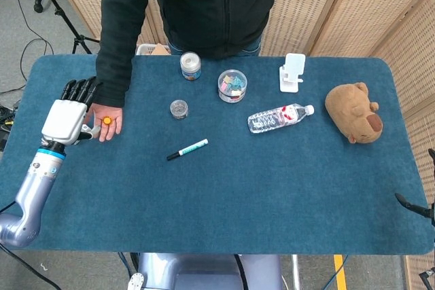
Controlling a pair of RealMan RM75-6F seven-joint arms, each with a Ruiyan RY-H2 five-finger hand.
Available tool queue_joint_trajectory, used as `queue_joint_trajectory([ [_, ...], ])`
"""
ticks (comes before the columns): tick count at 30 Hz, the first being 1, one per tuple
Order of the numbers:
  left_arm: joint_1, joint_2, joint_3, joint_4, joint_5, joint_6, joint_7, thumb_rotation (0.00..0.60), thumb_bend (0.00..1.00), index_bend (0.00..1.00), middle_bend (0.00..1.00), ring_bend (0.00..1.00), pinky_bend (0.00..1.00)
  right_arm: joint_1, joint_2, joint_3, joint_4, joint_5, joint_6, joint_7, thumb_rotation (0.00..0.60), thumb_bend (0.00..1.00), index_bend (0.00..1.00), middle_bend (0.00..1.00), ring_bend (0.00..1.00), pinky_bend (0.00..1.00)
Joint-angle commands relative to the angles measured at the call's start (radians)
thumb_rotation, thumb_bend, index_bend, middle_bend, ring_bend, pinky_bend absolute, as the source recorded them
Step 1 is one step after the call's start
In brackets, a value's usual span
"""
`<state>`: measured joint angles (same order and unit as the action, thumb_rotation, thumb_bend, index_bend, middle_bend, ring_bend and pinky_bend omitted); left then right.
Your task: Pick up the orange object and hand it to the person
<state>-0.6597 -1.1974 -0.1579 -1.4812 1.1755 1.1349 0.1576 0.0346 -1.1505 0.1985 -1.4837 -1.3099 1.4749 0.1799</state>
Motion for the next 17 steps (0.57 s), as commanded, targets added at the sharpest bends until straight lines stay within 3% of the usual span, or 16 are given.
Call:
queue_joint_trajectory([
  [1, 0.038, 0.035, -0.012, -0.042, 0.022, 0.054, -0.050, 0.600, 0.20, 0.00, 0.00, 0.00, 0.00, 0.000, 0.000, -0.001, -0.002, -0.006, 0.003, 0.000, 0.600, 0.00, 0.00, 0.00, 0.00, 0.00],
  [8, 0.204, 0.120, 0.025, -0.137, 0.052, 0.209, -0.153, 0.600, 0.00, 0.00, 0.00, 0.00, 0.00, 0.000, 0.000, -0.004, -0.006, -0.019, 0.012, 0.002, 0.600, 0.00, 0.00, 0.00, 0.00, 0.00],
  [17, 0.384, 0.111, 0.096, -0.125, 0.045, 0.300, -0.269, 0.600, 0.00, 0.00, 0.00, 0.00, 0.00, -0.002, -0.006, -0.010, 0.000, -0.037, 0.031, -0.014, 0.600, 0.00, 0.00, 0.00, 0.00, 0.00],
])
